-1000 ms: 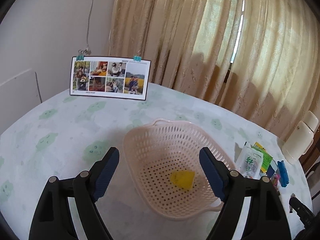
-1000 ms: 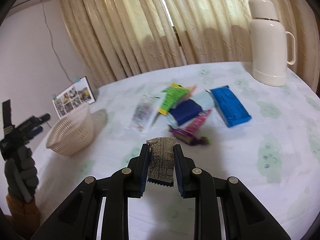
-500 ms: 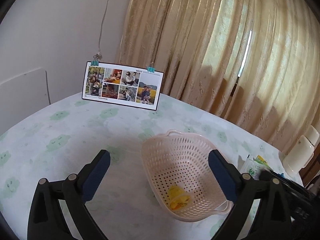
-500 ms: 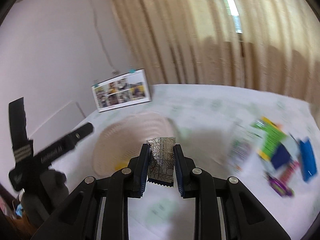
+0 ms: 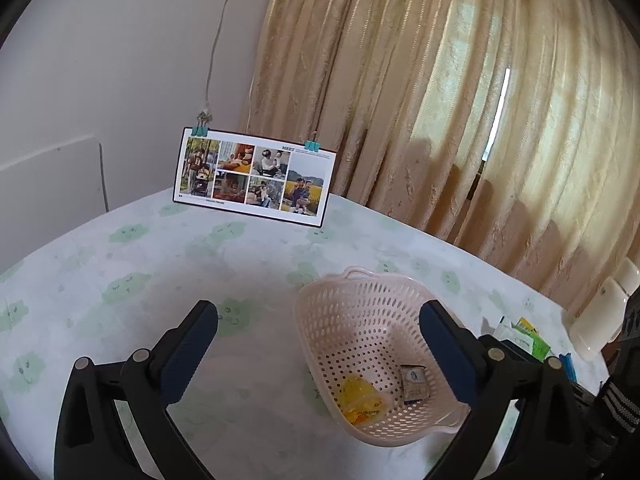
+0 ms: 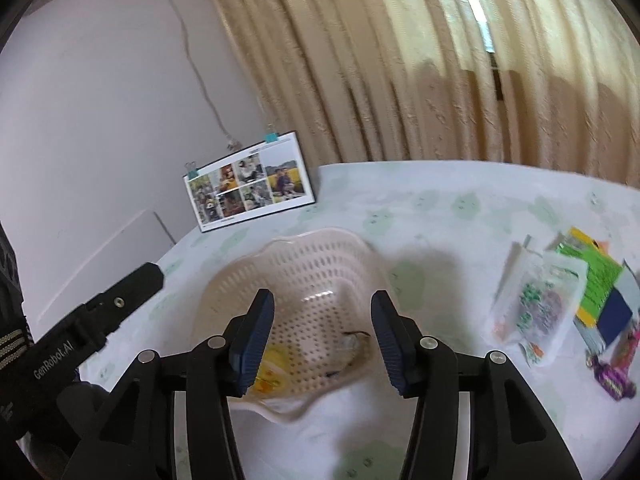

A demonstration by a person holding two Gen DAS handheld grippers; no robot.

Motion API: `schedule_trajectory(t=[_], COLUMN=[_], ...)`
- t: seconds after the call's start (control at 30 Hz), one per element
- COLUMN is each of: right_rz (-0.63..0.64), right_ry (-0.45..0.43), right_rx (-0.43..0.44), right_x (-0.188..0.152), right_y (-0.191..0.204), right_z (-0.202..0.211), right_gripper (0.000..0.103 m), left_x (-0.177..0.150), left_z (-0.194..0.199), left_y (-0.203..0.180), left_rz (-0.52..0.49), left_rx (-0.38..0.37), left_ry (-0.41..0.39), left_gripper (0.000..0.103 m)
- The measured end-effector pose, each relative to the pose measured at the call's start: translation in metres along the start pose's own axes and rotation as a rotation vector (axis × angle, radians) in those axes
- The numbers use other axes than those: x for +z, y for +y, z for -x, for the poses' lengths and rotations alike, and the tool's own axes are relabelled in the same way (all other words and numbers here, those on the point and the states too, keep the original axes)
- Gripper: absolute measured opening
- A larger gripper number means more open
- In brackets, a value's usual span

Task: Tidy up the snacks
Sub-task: 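Lower the silver-wrapped candy into the basket and open the right gripper, then move the right gripper to the dark blue pouch and grasp it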

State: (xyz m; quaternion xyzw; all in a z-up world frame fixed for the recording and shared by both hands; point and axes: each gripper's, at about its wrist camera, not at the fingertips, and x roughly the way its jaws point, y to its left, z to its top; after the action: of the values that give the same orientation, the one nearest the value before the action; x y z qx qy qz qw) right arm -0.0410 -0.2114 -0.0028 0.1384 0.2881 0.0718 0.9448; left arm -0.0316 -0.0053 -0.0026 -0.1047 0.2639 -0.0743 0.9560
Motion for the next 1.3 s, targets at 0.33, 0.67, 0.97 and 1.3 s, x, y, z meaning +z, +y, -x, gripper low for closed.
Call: schedule_trajectory(t=[0.33, 0.67, 0.97, 1.3], right_rz=[-0.051, -0.138, -0.203, -0.303], right_ry=[-0.027, -0.057, -0.056, -0.002], right_rx=[-0.162, -0.376, -0.526, -0.575], right_x=[-0.008, -0.017, -0.023, -0.023], right_y=[-0.056, -0.141, -0.206, -0.257], right_z=[0.023, 0.065, 0.090, 0.089], right_gripper=[0.052, 0.052, 0.056, 0.065], left_x=[-0.006, -0.015, -0.025, -0.028], left_z=[-0.007, -0.008, -0.019, -0.019], left_y=[-0.007, -0.024, -0.038, -0.042], left_rz=[-0.043, -0.105, -0.169, -0.182], left_rx=[0.012, 0.031, 0.050, 0.044], left_ry=[0.016, -0.009, 0.023, 0.019], left_gripper=[0.100, 0.100, 0.100, 0.100])
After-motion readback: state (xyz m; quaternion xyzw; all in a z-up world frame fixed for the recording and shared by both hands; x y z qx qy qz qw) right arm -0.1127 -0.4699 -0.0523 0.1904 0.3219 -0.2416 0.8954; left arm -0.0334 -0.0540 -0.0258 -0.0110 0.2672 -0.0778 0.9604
